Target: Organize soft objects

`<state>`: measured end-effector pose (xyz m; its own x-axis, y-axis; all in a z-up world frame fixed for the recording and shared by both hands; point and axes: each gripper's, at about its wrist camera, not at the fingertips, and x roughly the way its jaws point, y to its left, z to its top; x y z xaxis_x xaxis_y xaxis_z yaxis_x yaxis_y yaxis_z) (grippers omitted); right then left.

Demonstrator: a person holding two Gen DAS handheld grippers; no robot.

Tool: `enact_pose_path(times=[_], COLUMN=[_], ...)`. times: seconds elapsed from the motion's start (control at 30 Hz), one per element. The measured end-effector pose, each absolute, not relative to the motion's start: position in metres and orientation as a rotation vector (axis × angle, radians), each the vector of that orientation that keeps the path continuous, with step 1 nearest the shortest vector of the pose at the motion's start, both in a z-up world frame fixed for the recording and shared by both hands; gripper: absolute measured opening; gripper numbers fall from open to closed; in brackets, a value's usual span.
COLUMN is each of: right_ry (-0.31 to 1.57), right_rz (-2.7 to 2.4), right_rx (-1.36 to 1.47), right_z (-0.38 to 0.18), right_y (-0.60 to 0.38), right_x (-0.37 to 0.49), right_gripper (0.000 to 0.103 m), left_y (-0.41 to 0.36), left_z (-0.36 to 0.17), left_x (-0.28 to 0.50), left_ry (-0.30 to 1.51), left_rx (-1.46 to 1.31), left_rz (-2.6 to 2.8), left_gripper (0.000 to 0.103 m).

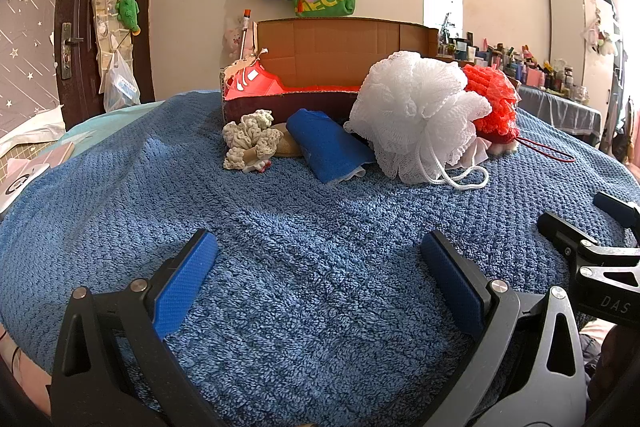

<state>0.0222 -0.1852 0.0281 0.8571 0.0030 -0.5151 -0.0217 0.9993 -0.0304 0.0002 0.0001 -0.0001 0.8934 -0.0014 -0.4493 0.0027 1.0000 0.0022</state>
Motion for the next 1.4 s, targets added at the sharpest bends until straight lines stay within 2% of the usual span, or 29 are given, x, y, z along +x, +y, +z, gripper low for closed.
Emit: enact_pose_path(times=[0.73,1.0,1.4], right_ry=[0.545,0.559,0.518], right_rz=[0.015,0.039,0.077], right_rx=[-0.031,-0.013,0.029], right_z=[0.028,0.036,0.071], right_y=[-0.185,-0.184,-0.190], right_x=[0.021,0.030,0.049], right_gripper=[0.103,0.103,0.103], left_y=[-0.002,-0.010,-0.012], left_z=[0.002,0.028,0.054], left_x=[0.000,0.002,0.031], left_ry=[0.463,0.403,0.425], left_rx=[0.016,0.053,0.031], left_rz=[0.002,0.002,-0.067], left_gripper=[0.103,0.103,0.103])
